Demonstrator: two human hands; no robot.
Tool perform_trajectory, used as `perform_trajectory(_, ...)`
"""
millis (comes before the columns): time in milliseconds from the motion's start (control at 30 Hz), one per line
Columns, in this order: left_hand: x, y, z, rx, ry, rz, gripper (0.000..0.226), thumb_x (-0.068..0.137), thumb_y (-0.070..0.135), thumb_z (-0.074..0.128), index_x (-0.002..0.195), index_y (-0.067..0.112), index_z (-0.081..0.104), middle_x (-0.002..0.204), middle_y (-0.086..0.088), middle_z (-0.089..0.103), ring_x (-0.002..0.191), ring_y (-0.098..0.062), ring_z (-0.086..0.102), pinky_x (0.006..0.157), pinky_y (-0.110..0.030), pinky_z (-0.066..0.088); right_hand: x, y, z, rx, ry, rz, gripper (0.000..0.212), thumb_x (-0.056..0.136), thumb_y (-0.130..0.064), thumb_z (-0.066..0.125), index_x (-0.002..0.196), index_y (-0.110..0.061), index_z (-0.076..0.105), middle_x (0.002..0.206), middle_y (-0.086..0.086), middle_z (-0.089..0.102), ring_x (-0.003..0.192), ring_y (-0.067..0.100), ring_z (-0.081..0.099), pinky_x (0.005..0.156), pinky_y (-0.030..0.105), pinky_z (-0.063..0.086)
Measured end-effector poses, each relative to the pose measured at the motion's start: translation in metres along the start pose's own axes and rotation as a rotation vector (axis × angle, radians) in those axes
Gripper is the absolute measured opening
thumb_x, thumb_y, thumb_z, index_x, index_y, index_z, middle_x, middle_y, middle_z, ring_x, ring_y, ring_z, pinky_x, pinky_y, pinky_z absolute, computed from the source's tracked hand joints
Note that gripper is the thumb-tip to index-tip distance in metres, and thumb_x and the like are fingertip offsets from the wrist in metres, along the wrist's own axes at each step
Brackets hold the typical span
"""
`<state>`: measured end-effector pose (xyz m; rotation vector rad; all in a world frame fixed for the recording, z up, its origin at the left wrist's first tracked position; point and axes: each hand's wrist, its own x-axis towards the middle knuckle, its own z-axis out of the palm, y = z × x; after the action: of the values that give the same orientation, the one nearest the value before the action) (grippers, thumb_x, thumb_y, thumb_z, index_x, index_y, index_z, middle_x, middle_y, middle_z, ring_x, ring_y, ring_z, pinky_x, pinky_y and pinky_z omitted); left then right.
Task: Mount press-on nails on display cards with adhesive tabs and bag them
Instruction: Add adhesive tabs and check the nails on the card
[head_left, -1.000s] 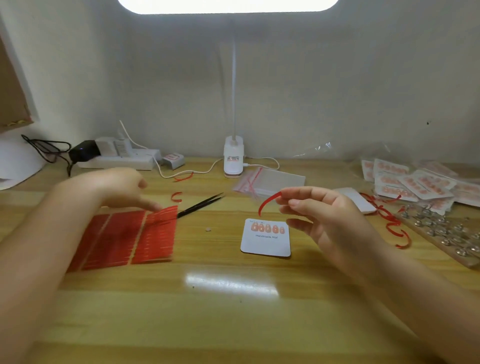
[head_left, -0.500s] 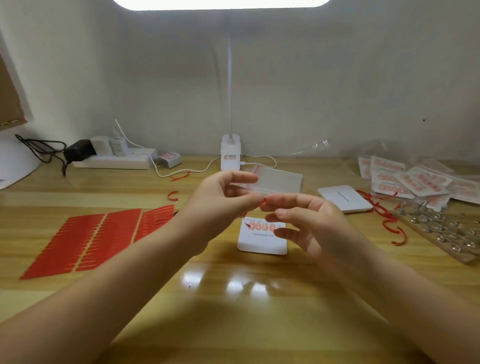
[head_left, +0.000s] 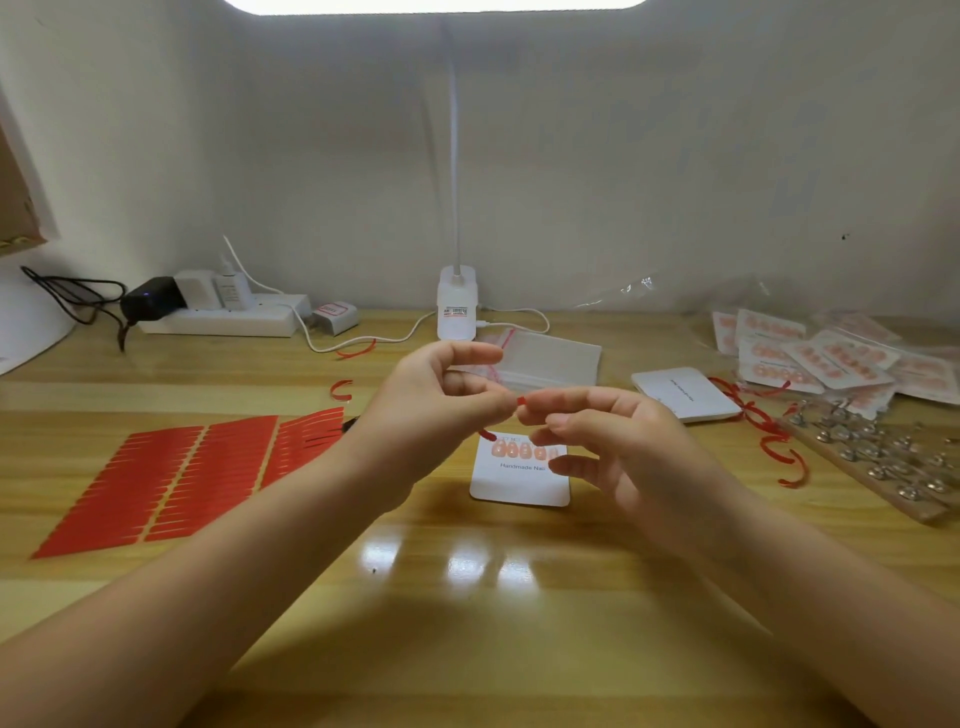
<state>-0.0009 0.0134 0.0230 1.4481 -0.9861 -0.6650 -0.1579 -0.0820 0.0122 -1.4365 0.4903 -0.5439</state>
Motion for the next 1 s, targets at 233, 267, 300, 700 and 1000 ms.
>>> perform_trajectory(233, 0.005, -0.01, -0.002, 0.032, 0.043, 0.009, 0.034, 0.084, 0.001, 0.069, 0.107, 0.023, 0.057, 0.066, 0.007, 0.07, 0.061, 0.001, 0.064, 0.054, -0.012, 0.047, 0.009, 0.011, -0.027, -1.107, 0.096, -0.174, 0.063, 0.072, -0.061, 0.069, 0.127, -0.039, 0.048, 0.118, -0.025, 0.05, 0.114, 0.0, 0.041, 0.09, 0.022, 0.036)
perform_trajectory(267, 0.006, -0.014, -0.001, 0.047, 0.048, 0.005, 0.034, 0.085, 0.001, 0.068, 0.108, 0.024, 0.057, 0.066, 0.008, 0.069, 0.062, 0.001, 0.064, 0.055, -0.014, 0.048, 0.011, 0.013, -0.029, -1.157, 0.038, -0.129, 0.08, 0.066, -0.069, 0.068, 0.136, -0.041, 0.04, 0.126, -0.024, 0.044, 0.123, 0.001, 0.034, 0.096, 0.024, 0.033)
perform_trajectory(300, 0.006, -0.018, 0.0, 0.064, 0.058, 0.0, 0.034, 0.086, 0.002, 0.067, 0.108, 0.025, 0.056, 0.066, 0.008, 0.068, 0.063, 0.0, 0.064, 0.058, -0.017, 0.05, 0.012, 0.016, -0.03, -1.183, -0.015, -0.083, 0.092, 0.062, -0.074, 0.067, 0.141, -0.041, 0.033, 0.134, -0.023, 0.04, 0.13, 0.002, 0.028, 0.103, 0.027, 0.032)
perform_trajectory(700, 0.004, -0.035, 0.008, 0.083, 0.085, -0.016, 0.033, 0.086, 0.008, 0.066, 0.109, 0.03, 0.057, 0.073, 0.008, 0.066, 0.072, -0.007, 0.068, 0.066, -0.026, 0.059, 0.016, 0.021, -0.029, -1.149, -0.091, -0.135, 0.089, 0.067, -0.059, 0.077, 0.141, -0.037, 0.033, 0.126, -0.022, 0.042, 0.128, 0.004, 0.035, 0.107, 0.031, 0.034)
perform_trajectory(1000, -0.002, -0.014, 0.006, -0.097, 0.019, 0.098, 0.036, 0.085, -0.004, 0.064, 0.111, 0.02, 0.056, 0.069, 0.005, 0.069, 0.074, -0.013, 0.071, 0.057, -0.019, 0.051, 0.006, 0.008, -0.027, -0.943, 0.131, -0.481, 0.091, 0.067, -0.033, 0.085, 0.142, -0.03, 0.033, 0.132, -0.009, 0.05, 0.109, 0.003, 0.051, 0.091, 0.018, 0.046)
